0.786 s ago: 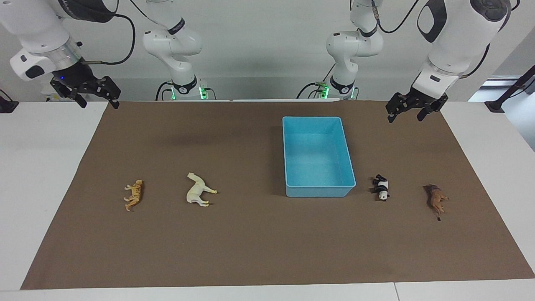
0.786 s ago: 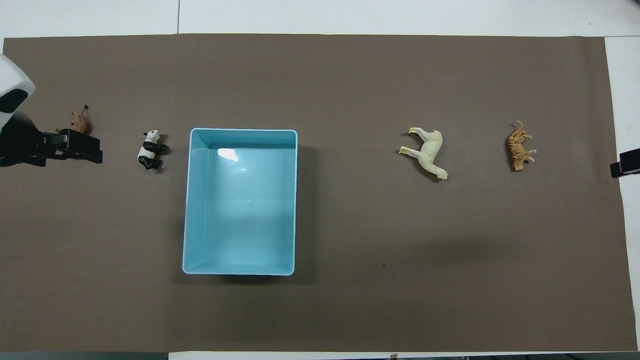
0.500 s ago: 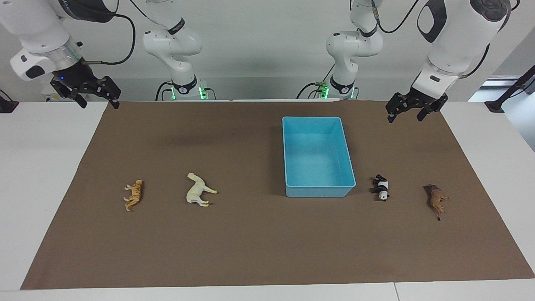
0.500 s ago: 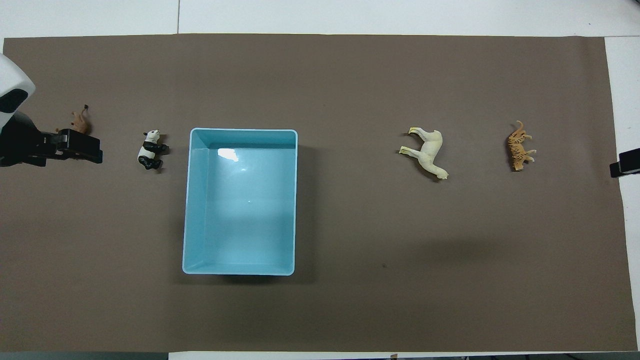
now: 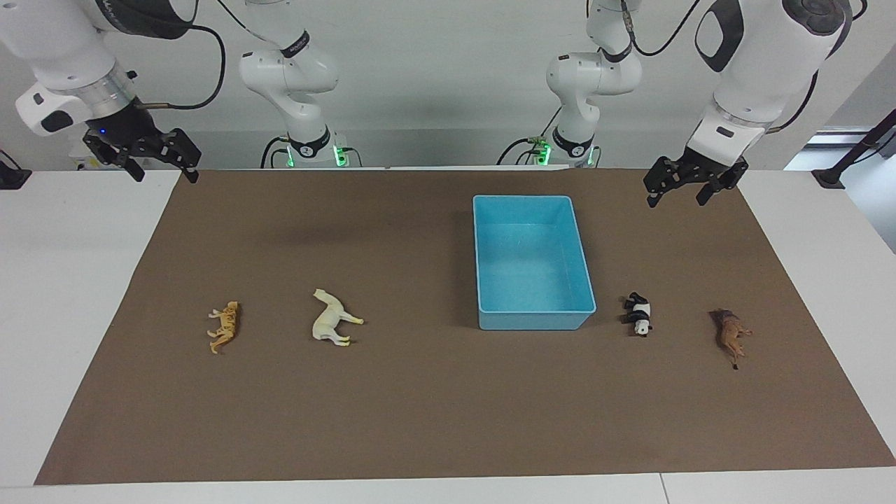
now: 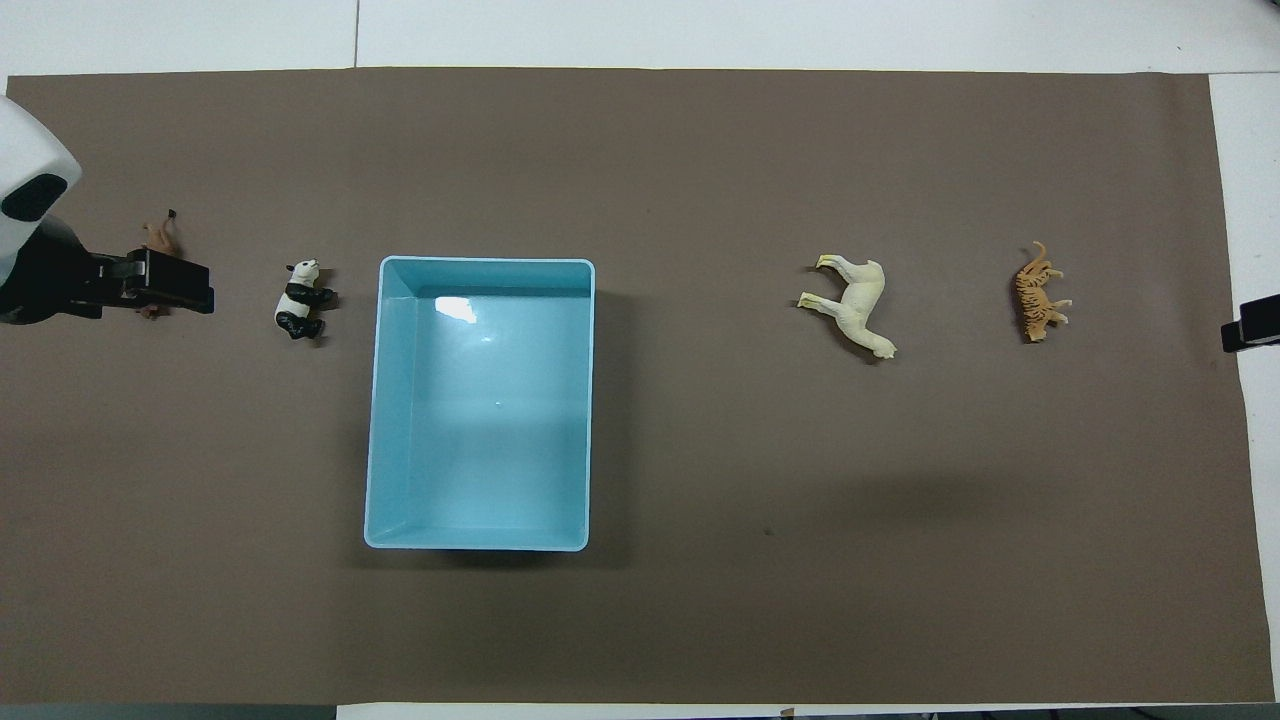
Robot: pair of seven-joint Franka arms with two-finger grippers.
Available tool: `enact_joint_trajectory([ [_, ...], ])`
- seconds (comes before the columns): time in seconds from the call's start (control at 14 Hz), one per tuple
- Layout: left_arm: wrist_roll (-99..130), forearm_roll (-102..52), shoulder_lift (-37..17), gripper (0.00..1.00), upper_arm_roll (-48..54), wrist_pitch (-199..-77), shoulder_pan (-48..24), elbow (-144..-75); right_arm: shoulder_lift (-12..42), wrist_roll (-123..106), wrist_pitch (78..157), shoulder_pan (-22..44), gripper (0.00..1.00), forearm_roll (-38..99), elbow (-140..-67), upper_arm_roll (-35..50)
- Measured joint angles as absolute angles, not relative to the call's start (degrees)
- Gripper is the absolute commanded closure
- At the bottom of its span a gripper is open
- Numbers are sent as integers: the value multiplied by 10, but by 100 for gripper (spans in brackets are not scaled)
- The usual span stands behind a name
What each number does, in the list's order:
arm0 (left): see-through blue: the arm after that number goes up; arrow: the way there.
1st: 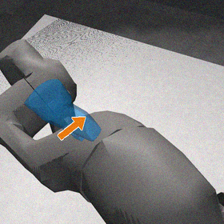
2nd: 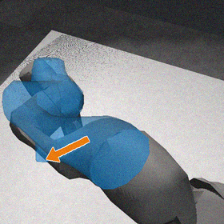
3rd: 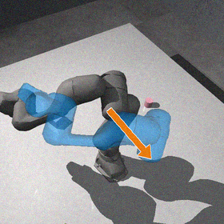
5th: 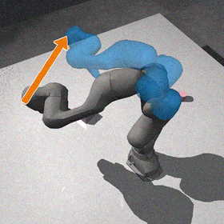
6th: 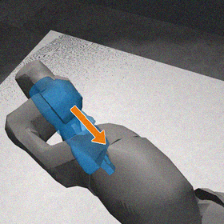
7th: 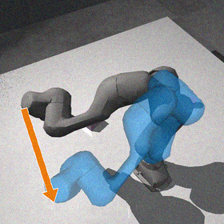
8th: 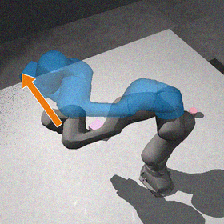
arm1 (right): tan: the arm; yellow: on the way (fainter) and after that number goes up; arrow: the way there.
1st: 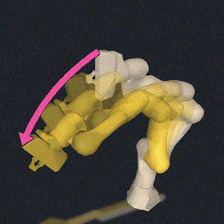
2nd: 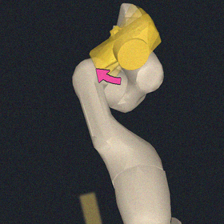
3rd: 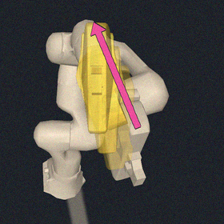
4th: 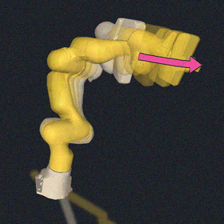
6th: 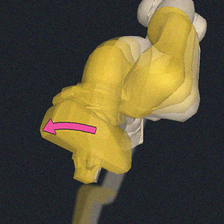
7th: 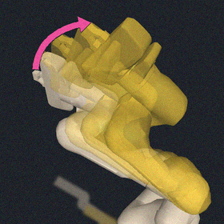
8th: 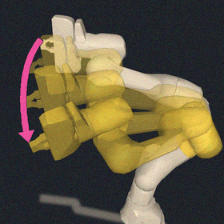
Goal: Put all toys into storage box
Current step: 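Move the left gripper to the panda while the right gripper reaches the tiger, then grasp the panda with the left gripper while the right gripper grasps the tiger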
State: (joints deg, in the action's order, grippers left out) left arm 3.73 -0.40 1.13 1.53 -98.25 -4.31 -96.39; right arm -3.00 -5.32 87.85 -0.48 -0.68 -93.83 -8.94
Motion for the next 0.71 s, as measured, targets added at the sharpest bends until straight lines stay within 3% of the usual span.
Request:
enact_joint_trajectory([
  [0.29,21,-4,11,0,13,-1174,-42,-1086,-12,-55,975,-4,0,-7,-999,-89],
  [0.71,-10,-4,-97,0,9,-1316,-20,-1136,116,-80,1181,-4,0,-7,-1061,-88],
])
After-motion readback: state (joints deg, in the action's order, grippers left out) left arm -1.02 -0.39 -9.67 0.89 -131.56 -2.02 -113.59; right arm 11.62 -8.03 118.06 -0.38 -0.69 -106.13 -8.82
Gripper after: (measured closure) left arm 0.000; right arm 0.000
